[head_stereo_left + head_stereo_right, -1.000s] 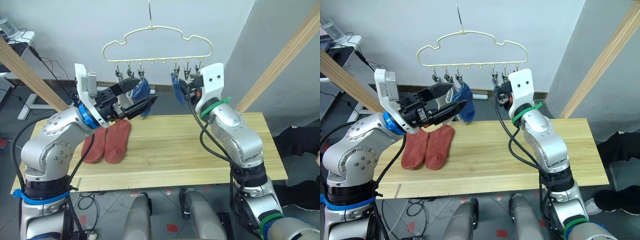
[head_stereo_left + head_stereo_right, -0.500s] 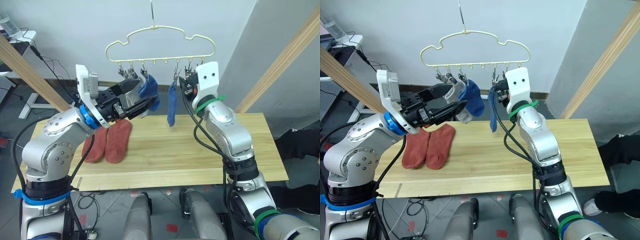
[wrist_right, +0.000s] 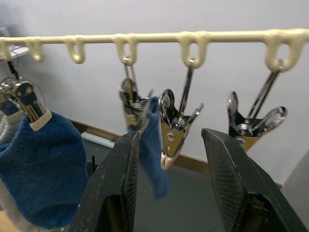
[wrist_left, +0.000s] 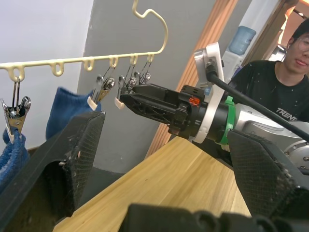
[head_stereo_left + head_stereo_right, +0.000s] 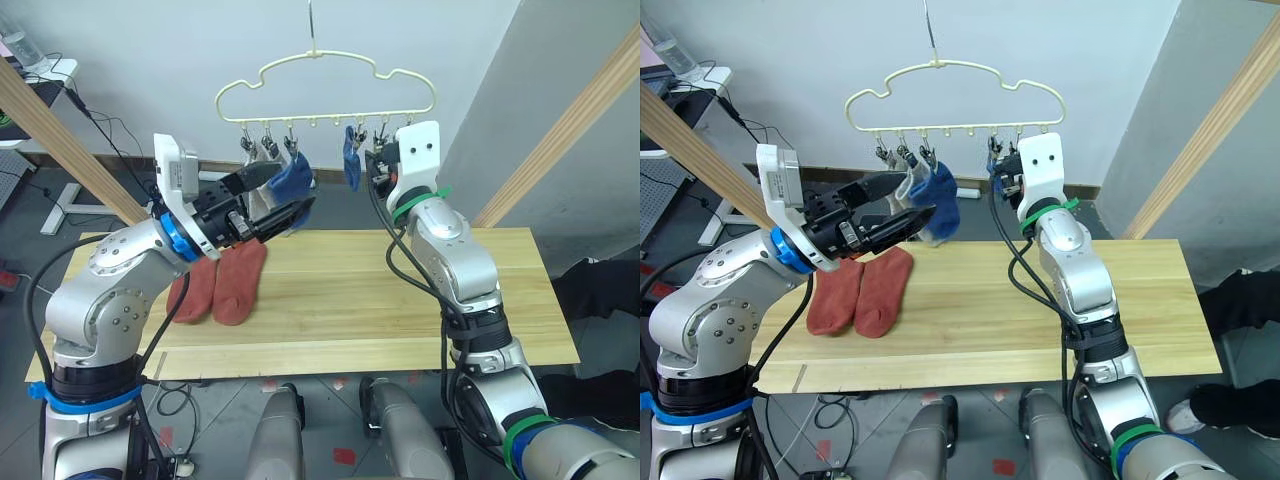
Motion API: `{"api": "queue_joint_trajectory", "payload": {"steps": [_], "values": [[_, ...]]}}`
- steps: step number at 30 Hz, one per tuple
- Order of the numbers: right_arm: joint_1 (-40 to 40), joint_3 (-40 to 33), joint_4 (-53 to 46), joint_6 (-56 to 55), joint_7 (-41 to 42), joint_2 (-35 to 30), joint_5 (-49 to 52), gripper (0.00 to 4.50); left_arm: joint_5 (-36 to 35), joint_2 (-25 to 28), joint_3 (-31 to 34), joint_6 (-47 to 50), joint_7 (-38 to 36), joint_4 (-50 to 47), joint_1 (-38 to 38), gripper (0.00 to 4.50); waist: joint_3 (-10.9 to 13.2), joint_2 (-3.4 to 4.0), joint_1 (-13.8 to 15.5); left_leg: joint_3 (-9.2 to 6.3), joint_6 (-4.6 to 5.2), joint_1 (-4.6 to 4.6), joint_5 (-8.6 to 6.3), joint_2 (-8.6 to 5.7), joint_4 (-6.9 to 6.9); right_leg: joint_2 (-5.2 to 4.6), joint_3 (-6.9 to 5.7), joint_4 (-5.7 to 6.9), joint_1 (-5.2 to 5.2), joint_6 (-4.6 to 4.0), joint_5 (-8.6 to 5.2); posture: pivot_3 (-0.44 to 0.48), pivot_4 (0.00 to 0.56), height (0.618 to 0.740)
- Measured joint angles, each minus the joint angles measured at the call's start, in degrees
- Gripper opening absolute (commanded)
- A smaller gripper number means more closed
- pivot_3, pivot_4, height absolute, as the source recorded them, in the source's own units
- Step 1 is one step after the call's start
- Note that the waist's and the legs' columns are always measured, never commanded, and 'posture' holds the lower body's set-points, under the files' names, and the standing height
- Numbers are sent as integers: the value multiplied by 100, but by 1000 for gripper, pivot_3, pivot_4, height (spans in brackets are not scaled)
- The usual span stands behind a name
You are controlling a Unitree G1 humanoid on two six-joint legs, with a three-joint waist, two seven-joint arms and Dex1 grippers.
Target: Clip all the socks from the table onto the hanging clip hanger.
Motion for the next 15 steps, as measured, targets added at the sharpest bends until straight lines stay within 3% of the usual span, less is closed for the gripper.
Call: {"api": "queue_joint_trajectory", "payload": {"steps": [15], "values": [[-233, -80, 151, -73, 10, 217, -16, 2122, 40, -59, -6, 1, 0, -43, -49, 4500, 0, 0, 0, -1, 0, 0, 0, 0, 1, 0, -2, 3, 0, 0, 0, 36, 287, 740]]}}
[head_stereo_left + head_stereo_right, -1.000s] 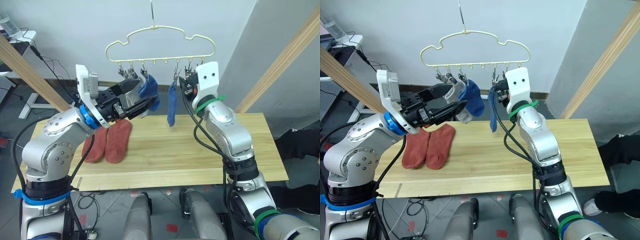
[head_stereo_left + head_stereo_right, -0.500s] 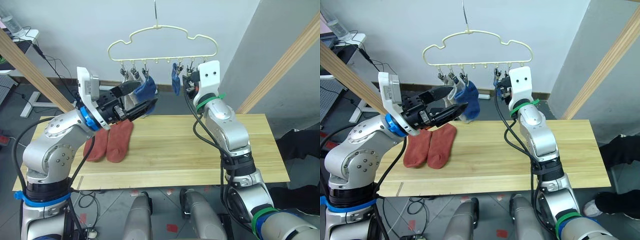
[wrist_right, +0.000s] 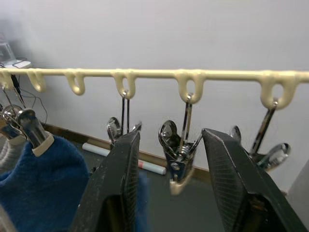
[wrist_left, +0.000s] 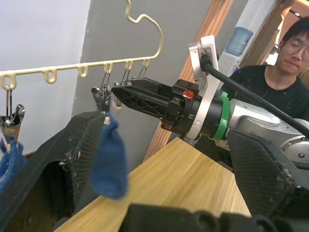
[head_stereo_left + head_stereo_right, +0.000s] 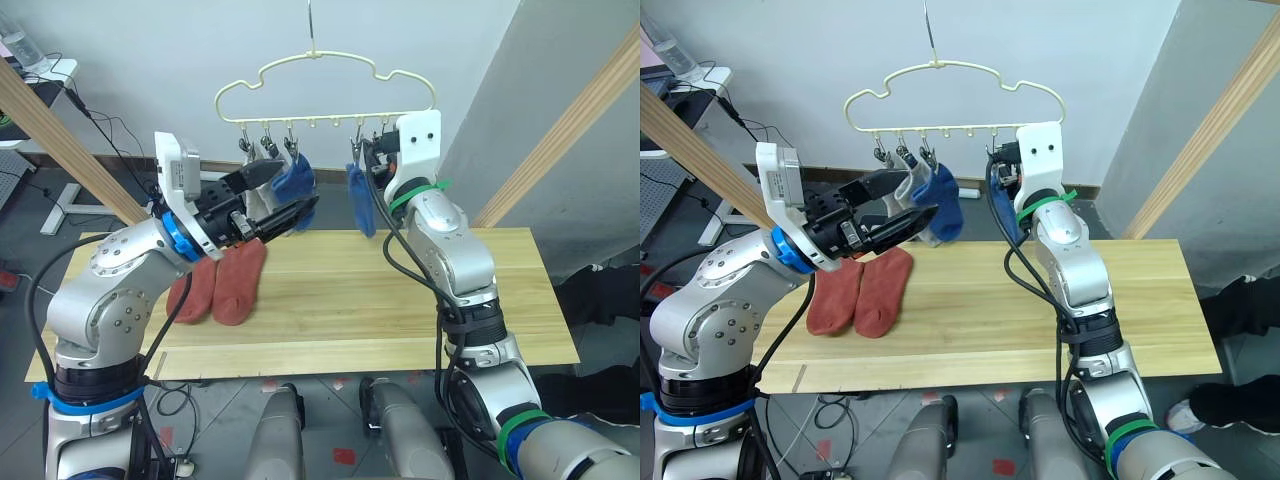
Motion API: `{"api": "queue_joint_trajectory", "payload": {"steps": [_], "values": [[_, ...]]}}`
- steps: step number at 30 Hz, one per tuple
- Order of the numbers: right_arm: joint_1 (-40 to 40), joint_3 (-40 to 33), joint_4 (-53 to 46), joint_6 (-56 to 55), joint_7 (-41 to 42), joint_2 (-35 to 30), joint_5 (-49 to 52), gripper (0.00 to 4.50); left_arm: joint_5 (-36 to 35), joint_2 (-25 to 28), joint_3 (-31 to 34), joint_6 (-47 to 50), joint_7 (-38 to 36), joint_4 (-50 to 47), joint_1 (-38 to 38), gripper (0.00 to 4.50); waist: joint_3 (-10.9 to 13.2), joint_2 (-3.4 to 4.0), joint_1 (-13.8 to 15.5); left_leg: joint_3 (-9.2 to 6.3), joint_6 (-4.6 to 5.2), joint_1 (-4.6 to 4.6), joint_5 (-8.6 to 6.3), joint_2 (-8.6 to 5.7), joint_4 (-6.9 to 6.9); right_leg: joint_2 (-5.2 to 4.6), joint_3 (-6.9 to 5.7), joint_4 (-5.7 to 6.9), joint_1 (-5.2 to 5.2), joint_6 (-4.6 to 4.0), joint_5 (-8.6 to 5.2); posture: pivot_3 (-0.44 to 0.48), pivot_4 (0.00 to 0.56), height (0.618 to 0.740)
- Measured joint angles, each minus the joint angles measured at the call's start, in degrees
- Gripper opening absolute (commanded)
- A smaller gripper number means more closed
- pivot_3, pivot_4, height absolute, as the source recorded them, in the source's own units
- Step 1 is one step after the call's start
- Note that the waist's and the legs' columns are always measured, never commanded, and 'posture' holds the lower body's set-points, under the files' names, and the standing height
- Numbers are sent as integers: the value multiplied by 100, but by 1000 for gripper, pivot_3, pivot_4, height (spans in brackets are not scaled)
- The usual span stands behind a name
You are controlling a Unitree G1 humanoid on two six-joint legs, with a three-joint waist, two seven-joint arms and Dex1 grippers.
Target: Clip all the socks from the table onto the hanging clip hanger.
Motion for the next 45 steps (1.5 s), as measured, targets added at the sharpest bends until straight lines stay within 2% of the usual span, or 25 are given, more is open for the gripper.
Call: {"api": "queue_joint_trajectory", "payload": {"steps": [24, 32, 45], "values": [[-419, -258, 667, -70, -474, 79, -121, 2122, 48, -92, -98, 0, 26, 1, -1, 4500, 0, 0, 0, 0, 0, 0, 0, 0, 0, 0, 0, 1, 0, 0, 0, 36, 297, 740], [-436, -493, 704, -104, -125, 449, 445, 2122, 125, -122, -109, 0, 34, 1, -17, 4500, 0, 0, 1, -1, 0, 0, 0, 0, 0, 0, 0, 1, 0, 0, 0, 39, 304, 740], [-545, -611, 757, -102, 9, 447, 601, 2122, 235, -149, -117, 0, 40, 1, -27, 4500, 1, 1, 6, 0, 0, 0, 0, 0, -1, 0, 0, 0, -1, 0, 0, 43, 305, 740]]}}
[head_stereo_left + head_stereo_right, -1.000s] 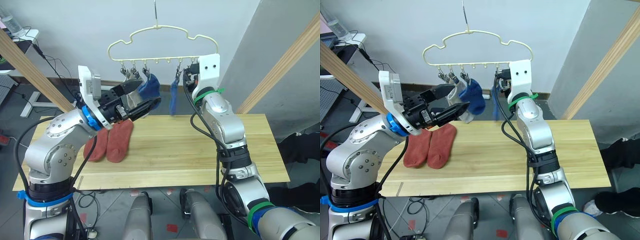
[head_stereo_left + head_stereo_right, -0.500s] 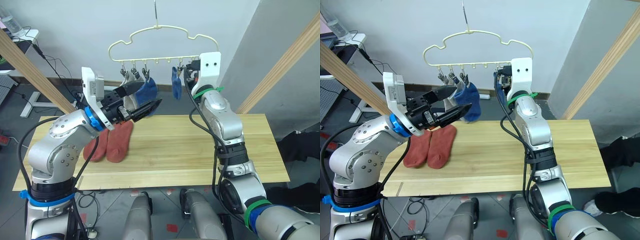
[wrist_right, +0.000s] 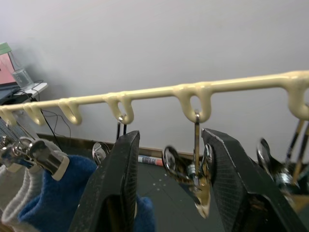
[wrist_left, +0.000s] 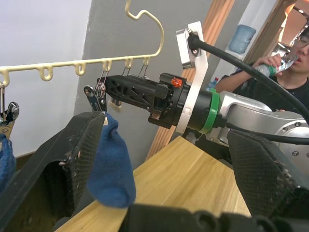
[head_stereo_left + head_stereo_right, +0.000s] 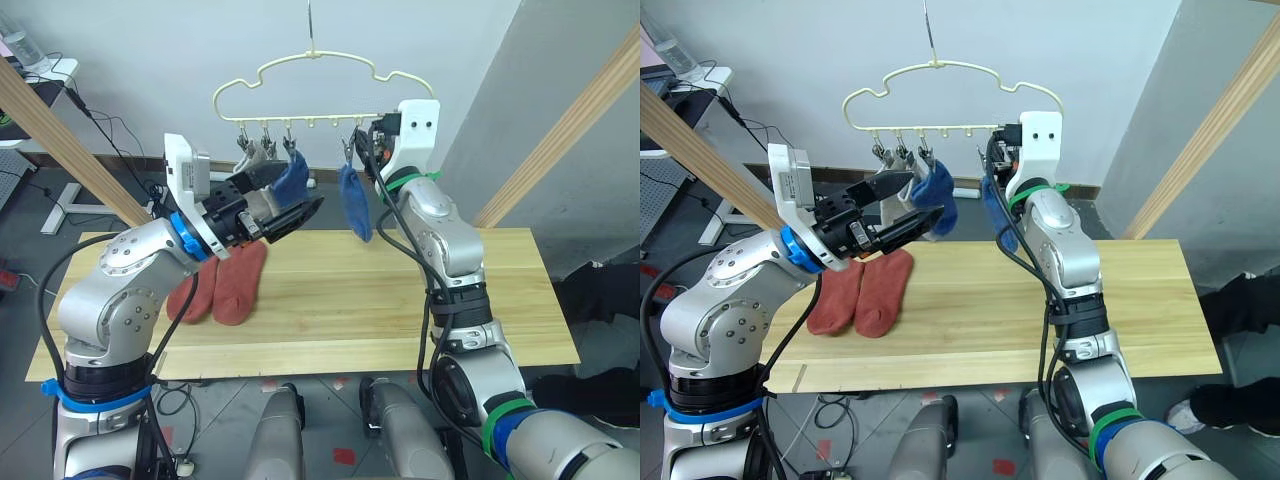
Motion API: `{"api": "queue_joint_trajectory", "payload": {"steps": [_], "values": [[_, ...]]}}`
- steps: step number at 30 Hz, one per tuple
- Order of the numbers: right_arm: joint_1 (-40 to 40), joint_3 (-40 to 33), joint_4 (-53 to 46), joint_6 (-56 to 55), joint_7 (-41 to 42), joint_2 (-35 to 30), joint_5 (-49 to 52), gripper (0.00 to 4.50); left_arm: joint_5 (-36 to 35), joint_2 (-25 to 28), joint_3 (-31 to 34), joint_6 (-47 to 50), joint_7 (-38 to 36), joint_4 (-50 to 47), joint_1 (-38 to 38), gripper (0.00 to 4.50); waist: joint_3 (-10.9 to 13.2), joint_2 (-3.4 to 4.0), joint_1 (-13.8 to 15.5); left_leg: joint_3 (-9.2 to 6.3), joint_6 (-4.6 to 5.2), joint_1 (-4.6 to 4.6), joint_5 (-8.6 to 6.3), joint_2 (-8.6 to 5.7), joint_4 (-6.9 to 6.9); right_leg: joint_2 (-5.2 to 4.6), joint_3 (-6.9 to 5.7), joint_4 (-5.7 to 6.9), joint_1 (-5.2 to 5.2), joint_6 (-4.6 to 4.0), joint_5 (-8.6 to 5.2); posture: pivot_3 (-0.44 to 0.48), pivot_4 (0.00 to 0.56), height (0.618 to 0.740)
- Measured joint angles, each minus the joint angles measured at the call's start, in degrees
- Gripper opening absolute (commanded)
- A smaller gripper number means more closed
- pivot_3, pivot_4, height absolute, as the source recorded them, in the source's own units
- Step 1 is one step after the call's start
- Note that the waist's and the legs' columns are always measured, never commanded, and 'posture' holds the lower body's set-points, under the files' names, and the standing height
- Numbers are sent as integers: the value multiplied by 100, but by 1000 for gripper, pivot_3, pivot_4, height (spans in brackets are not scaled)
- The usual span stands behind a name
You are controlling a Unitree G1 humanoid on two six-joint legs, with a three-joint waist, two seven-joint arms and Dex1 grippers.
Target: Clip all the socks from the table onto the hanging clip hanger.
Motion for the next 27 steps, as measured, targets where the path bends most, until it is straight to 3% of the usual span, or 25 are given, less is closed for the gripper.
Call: {"api": "queue_joint_trajectory", "payload": {"steps": [6, 9, 25, 27], "values": [[-1, -40, 31, 0, 39, -5, 77, 2122, 6, -2, -1, 0, 0, 0, 0, 4500, 0, 0, 0, 0, 0, 0, 0, 0, 0, 0, 0, 0, 0, 0, 0, 42, 306, 740], [-1, -40, 31, 0, 75, -6, 79, 1581, 6, -4, -6, 0, 0, 0, 0, 4500, 0, 0, 0, 0, 0, 0, 0, 0, 0, 0, 0, 0, 0, 0, 0, 40, 307, 740], [-1, -44, 29, 140, 142, -13, 96, 1581, 10, -4, -97, 0, -6, 0, 0, 4500, 0, 1, 0, 0, 0, 0, 0, 0, -2, 0, 0, -2, 0, 0, 0, 37, 306, 740], [-1, -48, 28, 148, 163, -13, 131, 1193, 10, -4, -97, 0, -6, 0, 0, 4500, 0, 0, 0, 0, 0, 0, 0, 0, -2, 0, 0, -3, 0, 0, 0, 37, 305, 740]]}}
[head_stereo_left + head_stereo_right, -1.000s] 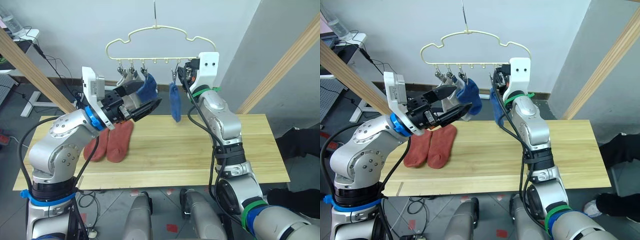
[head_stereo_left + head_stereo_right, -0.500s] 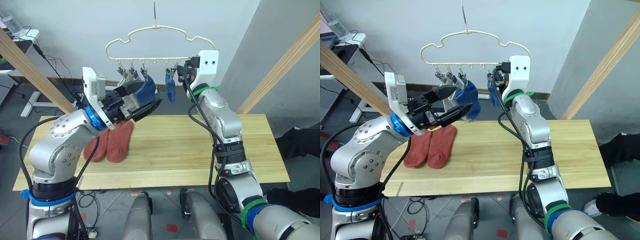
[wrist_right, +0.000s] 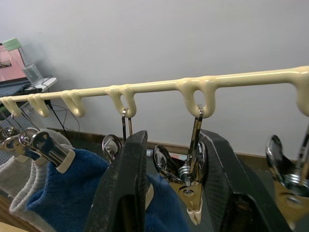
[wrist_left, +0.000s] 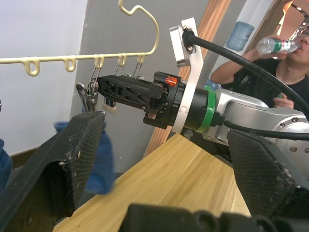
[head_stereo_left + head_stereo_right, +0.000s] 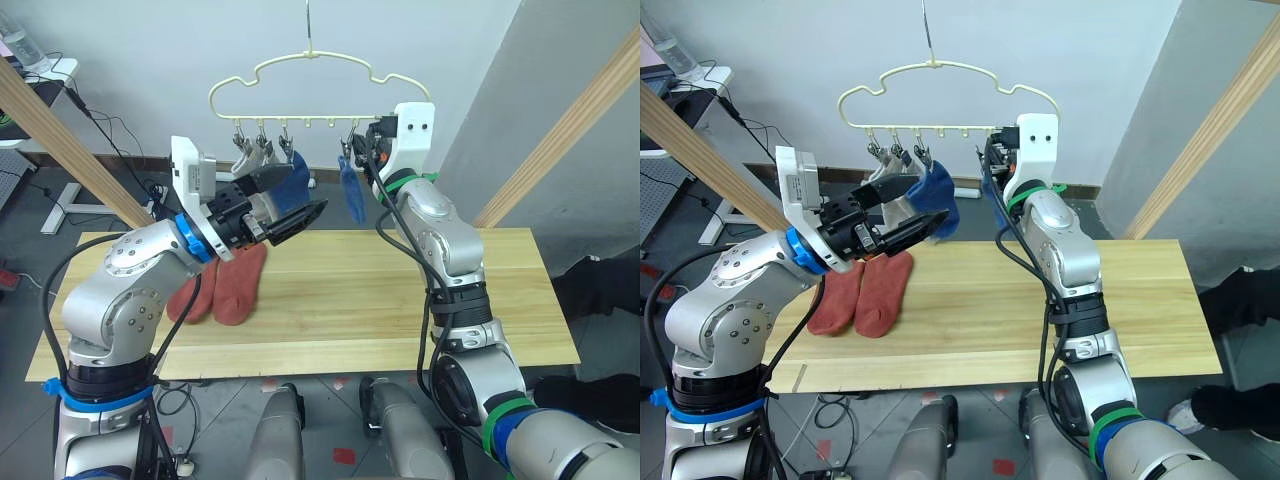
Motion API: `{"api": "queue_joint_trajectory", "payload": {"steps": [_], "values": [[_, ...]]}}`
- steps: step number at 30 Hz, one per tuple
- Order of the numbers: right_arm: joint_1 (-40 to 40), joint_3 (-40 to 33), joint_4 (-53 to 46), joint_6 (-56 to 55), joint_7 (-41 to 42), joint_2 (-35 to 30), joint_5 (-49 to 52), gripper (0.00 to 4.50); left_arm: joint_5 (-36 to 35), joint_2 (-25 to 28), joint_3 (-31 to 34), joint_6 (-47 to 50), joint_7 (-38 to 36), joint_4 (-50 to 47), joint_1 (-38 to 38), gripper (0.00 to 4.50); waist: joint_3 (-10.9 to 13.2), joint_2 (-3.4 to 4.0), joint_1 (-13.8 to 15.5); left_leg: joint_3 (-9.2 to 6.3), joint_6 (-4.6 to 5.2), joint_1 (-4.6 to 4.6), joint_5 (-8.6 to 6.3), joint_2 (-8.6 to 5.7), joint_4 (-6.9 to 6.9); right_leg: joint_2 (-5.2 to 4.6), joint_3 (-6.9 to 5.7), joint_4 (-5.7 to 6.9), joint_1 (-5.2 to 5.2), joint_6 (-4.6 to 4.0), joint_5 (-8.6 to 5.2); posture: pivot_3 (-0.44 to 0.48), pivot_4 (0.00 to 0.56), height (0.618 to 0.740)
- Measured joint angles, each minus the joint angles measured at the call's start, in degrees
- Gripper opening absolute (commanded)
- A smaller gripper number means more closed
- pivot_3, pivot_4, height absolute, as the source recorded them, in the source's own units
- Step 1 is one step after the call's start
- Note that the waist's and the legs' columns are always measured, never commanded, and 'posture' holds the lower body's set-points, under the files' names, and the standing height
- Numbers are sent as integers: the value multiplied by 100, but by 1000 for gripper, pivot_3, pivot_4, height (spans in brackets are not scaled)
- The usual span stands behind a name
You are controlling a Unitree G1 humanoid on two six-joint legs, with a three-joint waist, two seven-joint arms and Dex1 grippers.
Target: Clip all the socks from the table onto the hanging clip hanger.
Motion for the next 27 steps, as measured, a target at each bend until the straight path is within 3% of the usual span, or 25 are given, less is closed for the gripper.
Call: {"api": "queue_joint_trajectory", "payload": {"steps": [3, 16, 23, 27], "values": [[0, -4, 0, 4, 40, 0, 58, 480, 0, 0, 0, 0, -4, 1, 0, 4500, 0, 0, 0, 0, 0, 0, 0, 0, -1, 0, 0, -1, 0, 0, 0, 37, 303, 740], [1, -5, -144, 276, 97, -140, 202, 480, 5, -8, -3, 0, -18, 3, 6, 4500, 0, 0, 1, 0, 0, -1, 0, 0, -4, 0, 0, -5, 0, 0, 0, 30, 295, 740], [-84, -230, -709, 1825, 1198, -1340, 1111, 480, 245, 48, -30, 25, -10, 51, 639, 4500, 0, 0, 0, 1, 0, -2, 0, -1, -7, -2, 0, -10, 0, 0, 0, 11, 290, 740], [-278, -343, -834, 2756, 1765, -1854, 1701, 480, 770, 90, -156, -154, 72, 296, 1142, 4500, 0, 0, -25, 4, 1, 2, -1, 2, -11, 0, 3, -8, 0, -1, -1, 0, 295, 740]]}}
